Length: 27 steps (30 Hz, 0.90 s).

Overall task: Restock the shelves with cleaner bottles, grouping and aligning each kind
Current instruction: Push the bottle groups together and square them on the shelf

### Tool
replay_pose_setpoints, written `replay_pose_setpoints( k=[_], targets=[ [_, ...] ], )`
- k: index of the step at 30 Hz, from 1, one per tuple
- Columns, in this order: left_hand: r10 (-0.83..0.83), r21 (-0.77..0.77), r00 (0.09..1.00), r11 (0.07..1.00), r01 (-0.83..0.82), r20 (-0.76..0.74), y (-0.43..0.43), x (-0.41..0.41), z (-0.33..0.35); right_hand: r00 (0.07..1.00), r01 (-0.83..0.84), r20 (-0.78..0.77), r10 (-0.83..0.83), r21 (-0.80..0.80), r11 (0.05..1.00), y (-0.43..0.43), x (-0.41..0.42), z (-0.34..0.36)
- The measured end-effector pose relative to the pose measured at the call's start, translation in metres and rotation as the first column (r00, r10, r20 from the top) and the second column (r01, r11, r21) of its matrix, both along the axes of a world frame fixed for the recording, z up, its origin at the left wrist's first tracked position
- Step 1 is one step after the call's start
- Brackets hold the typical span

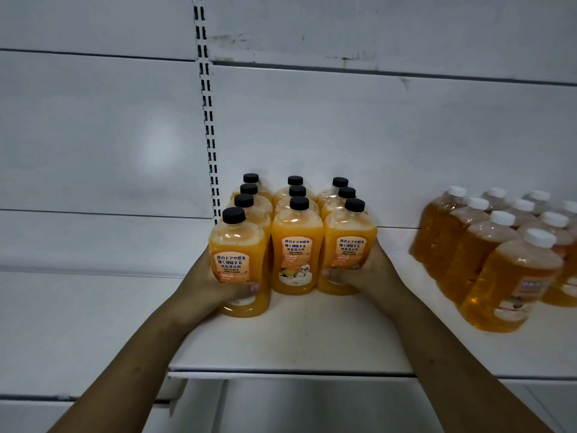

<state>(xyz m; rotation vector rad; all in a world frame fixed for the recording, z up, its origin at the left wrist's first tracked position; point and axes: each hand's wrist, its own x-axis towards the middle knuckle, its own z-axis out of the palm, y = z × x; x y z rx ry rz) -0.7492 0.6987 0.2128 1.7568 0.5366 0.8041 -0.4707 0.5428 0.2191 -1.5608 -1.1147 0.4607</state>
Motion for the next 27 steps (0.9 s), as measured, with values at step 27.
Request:
replay_pose_setpoints(
  k=[27],
  targets=[
    [-0.003, -0.016, 1.0, 1.0, 0.002, -0.03, -0.0028, -0.0013, 0.001, 1.0, -0.009, 0.005, 0.009, 0.008, 1.0, 0.0002, 0.0028, -0.0034]
  ],
)
